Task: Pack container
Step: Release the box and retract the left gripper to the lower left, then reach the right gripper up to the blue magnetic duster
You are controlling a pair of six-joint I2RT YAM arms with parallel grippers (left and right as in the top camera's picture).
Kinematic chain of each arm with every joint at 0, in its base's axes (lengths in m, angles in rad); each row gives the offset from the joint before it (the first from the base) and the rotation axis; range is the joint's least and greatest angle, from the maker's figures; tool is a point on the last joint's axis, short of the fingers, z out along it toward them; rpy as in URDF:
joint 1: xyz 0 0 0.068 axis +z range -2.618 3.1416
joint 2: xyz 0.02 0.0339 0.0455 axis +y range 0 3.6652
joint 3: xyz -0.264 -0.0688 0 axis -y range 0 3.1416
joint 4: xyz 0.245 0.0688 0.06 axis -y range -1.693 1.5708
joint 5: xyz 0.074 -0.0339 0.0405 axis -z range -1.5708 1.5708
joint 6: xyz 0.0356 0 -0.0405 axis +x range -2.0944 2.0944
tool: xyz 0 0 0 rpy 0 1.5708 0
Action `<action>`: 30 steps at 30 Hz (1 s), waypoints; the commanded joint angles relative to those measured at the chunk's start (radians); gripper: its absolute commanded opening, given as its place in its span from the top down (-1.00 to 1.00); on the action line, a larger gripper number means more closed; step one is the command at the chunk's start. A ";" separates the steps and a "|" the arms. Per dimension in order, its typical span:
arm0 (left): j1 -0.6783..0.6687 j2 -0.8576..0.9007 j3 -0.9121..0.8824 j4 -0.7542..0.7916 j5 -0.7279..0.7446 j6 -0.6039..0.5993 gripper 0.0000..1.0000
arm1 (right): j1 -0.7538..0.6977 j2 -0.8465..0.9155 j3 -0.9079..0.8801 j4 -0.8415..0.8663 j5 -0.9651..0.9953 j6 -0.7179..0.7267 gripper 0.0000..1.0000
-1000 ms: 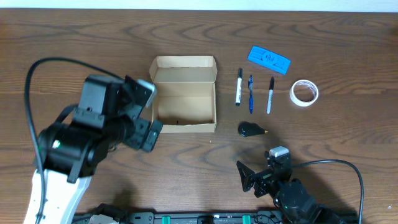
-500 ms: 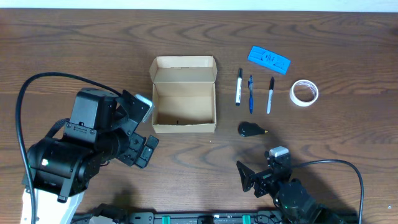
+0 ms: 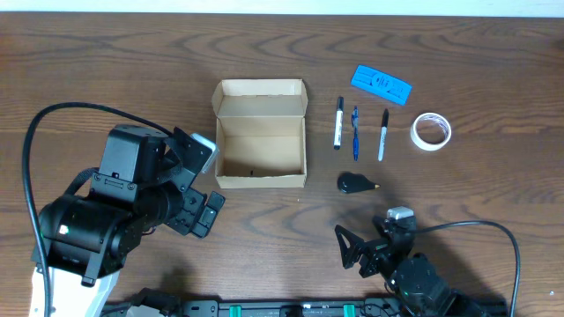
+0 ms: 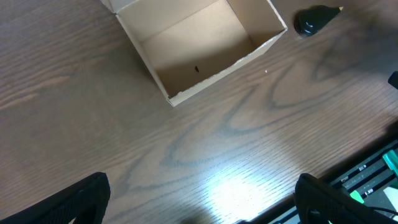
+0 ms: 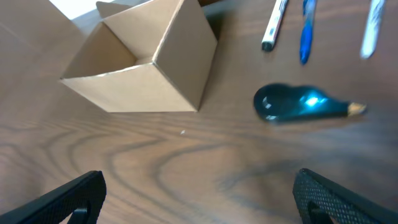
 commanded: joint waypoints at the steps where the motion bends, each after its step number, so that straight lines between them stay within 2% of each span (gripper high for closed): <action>1: 0.000 0.002 0.017 -0.007 0.010 0.013 -0.91 | -0.005 -0.009 -0.004 -0.005 -0.068 0.133 -0.99; 5: 0.000 0.002 0.017 -0.007 0.010 0.013 -0.91 | -0.005 -0.009 -0.004 0.014 -0.052 0.138 -0.99; 12: 0.000 0.002 0.017 -0.007 0.010 0.013 -0.91 | -0.006 0.014 0.016 0.008 -0.172 0.113 -0.98; 23: 0.000 0.002 0.017 -0.007 0.010 0.013 -0.91 | -0.049 0.249 0.330 -0.189 -0.116 -0.055 -0.98; 30: 0.000 0.002 0.017 -0.008 0.010 0.013 -0.90 | -0.092 0.397 0.473 -0.208 -0.116 -0.141 -0.99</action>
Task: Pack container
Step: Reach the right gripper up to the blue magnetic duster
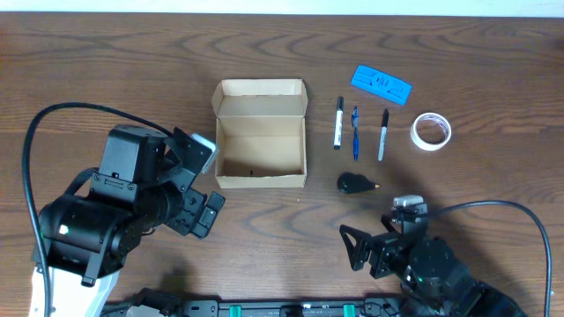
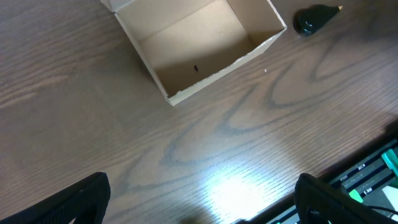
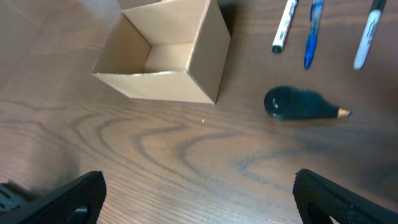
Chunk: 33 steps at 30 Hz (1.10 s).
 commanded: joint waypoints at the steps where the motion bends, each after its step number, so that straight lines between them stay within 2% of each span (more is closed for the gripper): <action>1: 0.000 0.000 0.017 -0.005 0.008 0.014 -0.91 | -0.022 0.047 0.068 -0.002 0.015 -0.106 -0.98; 8: 0.000 0.001 0.017 -0.005 0.008 0.013 -0.91 | -0.076 0.113 0.159 -0.008 0.018 -0.150 -0.98; 13: 0.000 0.001 0.017 -0.005 0.008 0.013 -0.90 | -0.147 0.206 0.237 -0.048 0.013 -0.240 -0.99; 19: 0.000 0.001 0.017 -0.005 0.008 0.013 -0.90 | -0.262 0.372 0.362 -0.066 -0.006 -0.386 -0.99; 25: 0.000 0.001 0.017 -0.005 0.008 0.013 -0.90 | -0.439 0.572 0.497 -0.063 -0.122 -0.561 -0.99; 33: 0.000 0.001 0.017 -0.005 0.008 0.013 -0.91 | -0.629 0.843 0.676 -0.047 -0.170 -0.733 -0.99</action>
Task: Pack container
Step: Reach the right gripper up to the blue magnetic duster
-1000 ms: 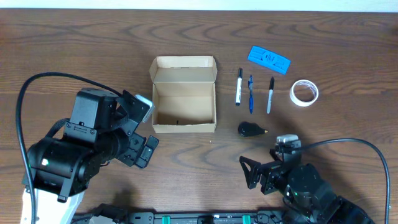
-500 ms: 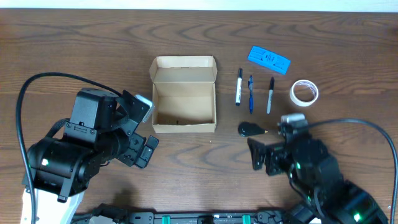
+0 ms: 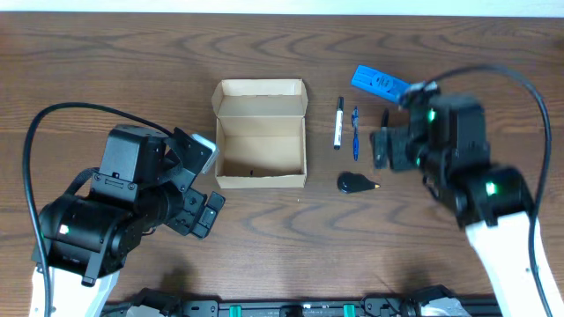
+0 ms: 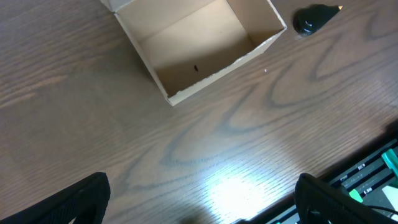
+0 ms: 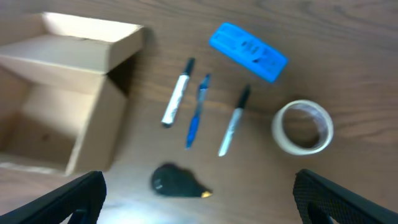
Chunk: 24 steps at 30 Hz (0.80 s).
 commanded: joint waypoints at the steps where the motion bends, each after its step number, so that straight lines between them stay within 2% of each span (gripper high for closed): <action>1: 0.000 0.001 0.017 -0.004 0.008 0.013 -0.91 | -0.053 0.086 0.087 0.000 -0.033 -0.136 -0.98; 4: 0.000 0.001 0.017 -0.004 0.008 0.013 -0.90 | -0.079 0.163 0.157 0.000 -0.033 -0.206 -0.98; 16: 0.000 0.001 0.017 -0.004 0.008 0.013 -0.91 | -0.172 0.493 0.489 -0.075 -0.209 -0.284 -0.99; 24: 0.000 0.001 0.017 -0.004 0.008 0.013 -0.91 | -0.198 0.748 0.697 -0.008 -0.219 -0.446 -0.99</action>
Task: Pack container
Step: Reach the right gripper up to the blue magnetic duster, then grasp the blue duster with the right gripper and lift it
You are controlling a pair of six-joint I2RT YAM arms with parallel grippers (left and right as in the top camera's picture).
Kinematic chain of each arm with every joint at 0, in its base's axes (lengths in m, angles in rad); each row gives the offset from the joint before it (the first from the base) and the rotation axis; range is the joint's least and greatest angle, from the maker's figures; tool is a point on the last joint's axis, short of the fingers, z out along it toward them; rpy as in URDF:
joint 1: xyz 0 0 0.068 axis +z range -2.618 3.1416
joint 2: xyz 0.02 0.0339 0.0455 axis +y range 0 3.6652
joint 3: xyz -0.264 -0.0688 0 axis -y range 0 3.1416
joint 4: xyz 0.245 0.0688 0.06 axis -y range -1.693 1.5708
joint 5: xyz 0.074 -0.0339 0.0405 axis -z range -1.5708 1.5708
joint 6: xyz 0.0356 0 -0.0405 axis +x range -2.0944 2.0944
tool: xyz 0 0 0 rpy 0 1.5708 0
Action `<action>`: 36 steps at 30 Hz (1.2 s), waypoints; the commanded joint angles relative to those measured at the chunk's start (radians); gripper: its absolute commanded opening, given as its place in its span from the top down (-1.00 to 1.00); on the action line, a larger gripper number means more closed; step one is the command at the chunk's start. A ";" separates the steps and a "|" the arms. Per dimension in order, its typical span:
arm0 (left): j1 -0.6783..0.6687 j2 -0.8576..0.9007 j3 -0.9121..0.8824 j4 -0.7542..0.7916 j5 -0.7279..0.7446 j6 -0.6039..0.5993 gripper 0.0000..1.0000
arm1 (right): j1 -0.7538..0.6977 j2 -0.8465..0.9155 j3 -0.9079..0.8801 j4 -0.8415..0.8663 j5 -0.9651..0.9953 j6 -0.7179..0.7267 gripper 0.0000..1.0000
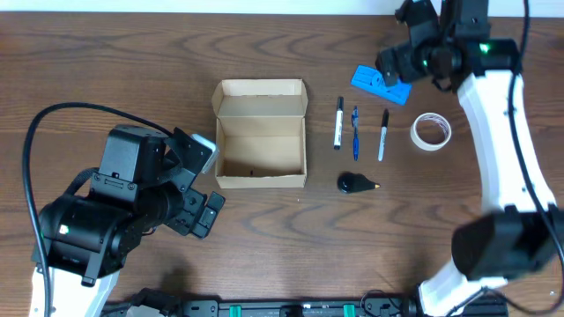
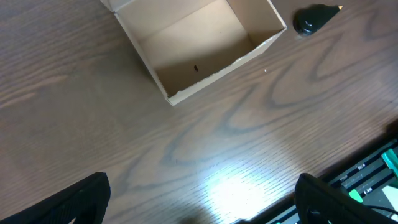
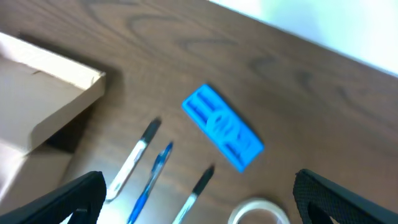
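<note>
The open cardboard box (image 1: 261, 134) sits mid-table with nothing in it; it also shows in the left wrist view (image 2: 199, 46). To its right lie a white marker (image 1: 338, 123), a blue pen (image 1: 355, 132), a black marker (image 1: 382, 134), a blue flat case (image 1: 381, 84), a tape roll (image 1: 431, 131) and a black teardrop-shaped object (image 1: 356, 183). My right gripper (image 3: 199, 202) hangs open high over the case (image 3: 222, 135), holding nothing. My left gripper (image 2: 202, 202) stands open over bare table in front of the box, left of it.
The table's front edge with a black rail (image 2: 367, 174) runs close below the left gripper. The right arm (image 1: 493, 114) reaches from the front right to the back edge, passing beside the tape roll. The box's back flap (image 1: 261, 89) stands open.
My right gripper has moved from above the pens and black object to the back of the table, now over the blue case. The left arm and all objects are where they were.
My right gripper was first low at the front edge, facing the box and the black object. Then it was a little higher there, then over the pens, and now over the blue case. It stayed open throughout. Nothing was picked up; the left arm never moved.
</note>
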 commanded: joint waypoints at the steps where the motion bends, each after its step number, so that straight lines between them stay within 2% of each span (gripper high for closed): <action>1: 0.000 0.001 0.017 -0.003 0.007 0.013 -0.91 | -0.020 0.099 0.097 0.032 -0.024 -0.113 -0.98; 5: 0.000 0.001 0.017 -0.003 0.007 0.013 -0.91 | -0.048 0.227 0.209 0.072 -0.026 -0.140 -0.99; 11: 0.000 0.001 0.017 -0.004 0.007 0.013 -0.90 | -0.089 0.372 0.329 0.035 -0.058 -0.266 -0.98; 23: 0.000 0.001 0.017 -0.003 0.007 0.013 -0.90 | -0.112 0.518 0.332 0.037 -0.188 -0.386 -0.99; 36: 0.000 0.001 0.017 -0.003 0.007 0.013 -0.91 | -0.102 0.607 0.332 0.037 -0.201 -0.474 -0.99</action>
